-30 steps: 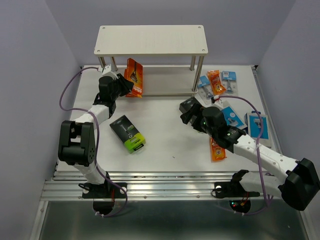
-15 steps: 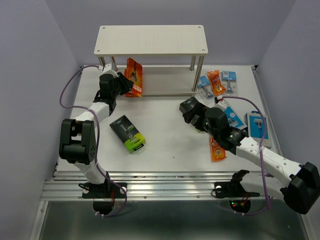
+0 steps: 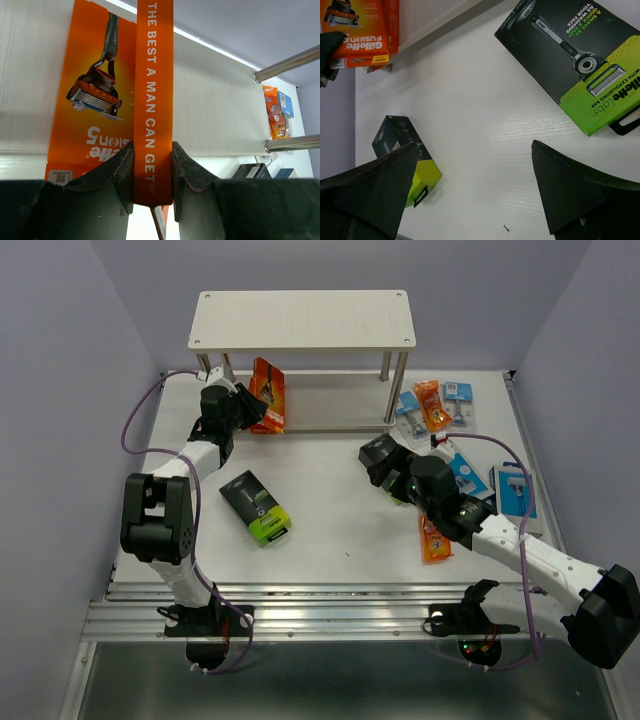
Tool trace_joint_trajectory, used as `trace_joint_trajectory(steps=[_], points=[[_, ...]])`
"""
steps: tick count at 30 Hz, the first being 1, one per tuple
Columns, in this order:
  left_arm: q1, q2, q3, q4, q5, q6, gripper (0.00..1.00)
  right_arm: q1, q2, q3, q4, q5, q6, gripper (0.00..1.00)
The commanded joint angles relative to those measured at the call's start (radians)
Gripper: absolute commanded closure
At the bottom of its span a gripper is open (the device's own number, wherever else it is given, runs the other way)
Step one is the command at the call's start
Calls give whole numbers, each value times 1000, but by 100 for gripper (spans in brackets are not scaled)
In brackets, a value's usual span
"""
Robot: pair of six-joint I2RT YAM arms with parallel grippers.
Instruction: Place and organize the shaving razors onto the shelf
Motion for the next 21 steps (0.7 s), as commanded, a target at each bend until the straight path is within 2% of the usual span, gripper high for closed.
trace_joint_trajectory(steps=[1, 11, 18, 21], points=[[7, -13, 57, 24, -13, -8, 96, -5, -11, -2, 21, 27, -12, 0], [7, 0, 91, -33, -41, -28, 85, -5, -16, -5, 21, 33, -10, 0], [9, -5, 102, -62, -55, -55, 66, -5, -19, -5, 21, 35, -9, 0], [9, -5, 105, -74, -59, -66, 63, -5, -20, -5, 21, 36, -7, 0]])
